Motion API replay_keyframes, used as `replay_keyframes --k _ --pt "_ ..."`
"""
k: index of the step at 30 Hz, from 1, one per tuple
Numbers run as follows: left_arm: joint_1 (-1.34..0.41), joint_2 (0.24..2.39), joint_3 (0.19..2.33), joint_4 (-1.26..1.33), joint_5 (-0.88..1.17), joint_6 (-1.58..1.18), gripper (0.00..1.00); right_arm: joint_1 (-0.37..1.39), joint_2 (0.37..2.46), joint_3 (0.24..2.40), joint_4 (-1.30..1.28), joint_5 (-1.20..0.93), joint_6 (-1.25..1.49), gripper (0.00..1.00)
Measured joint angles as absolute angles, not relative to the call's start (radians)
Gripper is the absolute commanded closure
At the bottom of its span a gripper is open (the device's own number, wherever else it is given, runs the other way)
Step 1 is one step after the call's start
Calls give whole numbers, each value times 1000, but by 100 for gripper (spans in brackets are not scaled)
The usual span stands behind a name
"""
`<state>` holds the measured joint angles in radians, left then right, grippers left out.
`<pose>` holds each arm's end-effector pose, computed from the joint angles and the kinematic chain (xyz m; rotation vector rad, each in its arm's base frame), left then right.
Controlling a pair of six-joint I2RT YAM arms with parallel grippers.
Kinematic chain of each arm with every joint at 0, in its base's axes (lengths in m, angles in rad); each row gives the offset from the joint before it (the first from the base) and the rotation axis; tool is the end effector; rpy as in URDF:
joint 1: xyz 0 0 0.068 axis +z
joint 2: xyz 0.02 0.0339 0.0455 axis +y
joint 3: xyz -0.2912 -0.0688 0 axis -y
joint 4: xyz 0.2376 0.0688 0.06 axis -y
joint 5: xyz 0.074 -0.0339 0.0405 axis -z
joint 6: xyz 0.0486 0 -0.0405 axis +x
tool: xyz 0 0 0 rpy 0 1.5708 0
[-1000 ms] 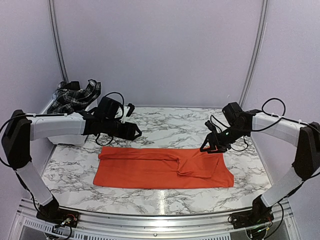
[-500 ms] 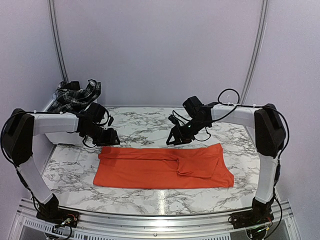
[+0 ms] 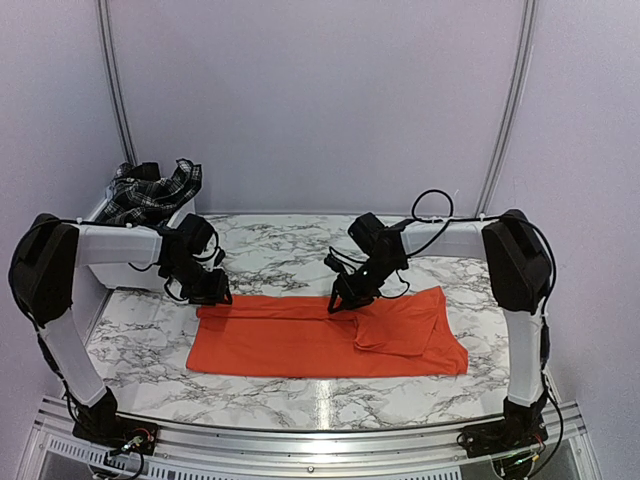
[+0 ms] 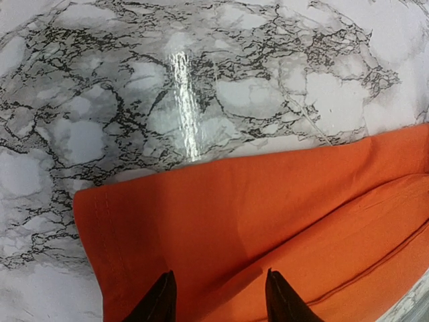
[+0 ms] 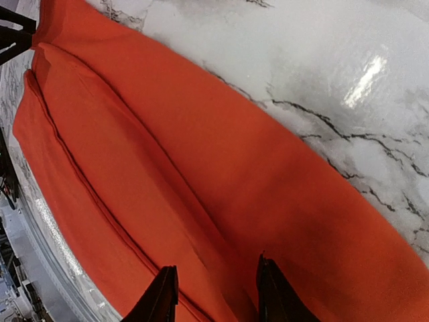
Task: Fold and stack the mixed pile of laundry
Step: Smooth out the rectangle-folded T-shirt at the center of the board, then rotate the rectangle-folded T-shirt at the center of the board.
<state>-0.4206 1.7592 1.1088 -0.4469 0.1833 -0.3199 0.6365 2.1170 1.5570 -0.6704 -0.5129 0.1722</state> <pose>0.3209 -0.1532 0.1950 0.1977 2.7207 -0.4718 0.3423 0.2827 0.1773 -0.7942 2.7914 0.8950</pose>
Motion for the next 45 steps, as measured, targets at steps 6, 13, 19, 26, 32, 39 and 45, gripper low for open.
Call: replay_keyframes --k 6,13,19,26,32,39,45 --pt "-421 1737 1046 -465 196 -305 62 643 2058 1494 -674 -514 149 68" --pt "-421 1642 960 -515 209 -302 63 664 1997 1383 -678 -517 125 66" --pt "-421 1558 944 -551 204 -288 48 673 1943 1299 -704 -524 118 59" --pt "-422 1523 1025 -547 157 -261 42 647 1847 1290 -716 -538 134 57" --pt "-422 1647 1161 -526 97 -227 48 472 1692 1238 -693 -495 172 57" --pt "-426 1792 1219 -518 77 -197 52 297 1652 1095 -679 -389 228 57" --pt "-427 1855 1209 -517 35 -200 58 297 1717 1035 -641 -348 271 59"
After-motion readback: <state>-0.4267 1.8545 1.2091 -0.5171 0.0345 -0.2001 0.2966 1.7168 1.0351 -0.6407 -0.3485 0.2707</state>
